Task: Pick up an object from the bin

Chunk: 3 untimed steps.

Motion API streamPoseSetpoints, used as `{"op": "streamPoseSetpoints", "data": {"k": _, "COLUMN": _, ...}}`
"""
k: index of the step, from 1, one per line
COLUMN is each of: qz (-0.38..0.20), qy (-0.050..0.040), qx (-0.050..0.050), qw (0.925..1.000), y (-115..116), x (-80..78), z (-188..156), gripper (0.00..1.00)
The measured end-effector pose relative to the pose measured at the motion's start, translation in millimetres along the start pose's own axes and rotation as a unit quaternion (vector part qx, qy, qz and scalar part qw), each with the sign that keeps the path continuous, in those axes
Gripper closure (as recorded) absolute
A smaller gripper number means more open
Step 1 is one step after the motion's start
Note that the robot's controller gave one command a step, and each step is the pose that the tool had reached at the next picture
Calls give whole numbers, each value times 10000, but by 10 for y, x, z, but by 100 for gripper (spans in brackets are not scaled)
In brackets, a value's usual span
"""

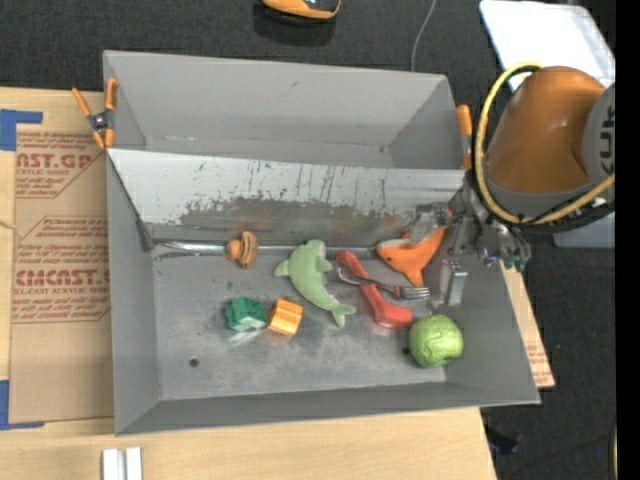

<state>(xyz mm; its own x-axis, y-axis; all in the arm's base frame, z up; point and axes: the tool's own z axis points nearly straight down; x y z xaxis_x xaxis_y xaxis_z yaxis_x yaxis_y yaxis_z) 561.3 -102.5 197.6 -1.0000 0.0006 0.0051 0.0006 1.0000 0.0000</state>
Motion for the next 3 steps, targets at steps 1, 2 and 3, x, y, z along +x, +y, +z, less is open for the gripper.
{"op": "streamPoseSetpoints", "data": {"k": 1, "qz": -6, "qy": -37, "qx": 6, "qw": 10000, "y": 3, "x": -17, "z": -42, "gripper": 0}}
{"op": "streamPoseSetpoints", "data": {"k": 2, "qz": 476, "qy": -59, "qx": -2, "qw": 9988, "y": 33, "x": 89, "z": 579, "gripper": 0}}
{"op": "streamPoseSetpoints", "data": {"k": 3, "qz": -782, "qy": -63, "qx": 15, "qw": 9969, "y": 88, "x": 139, "z": 783, "gripper": 0}}
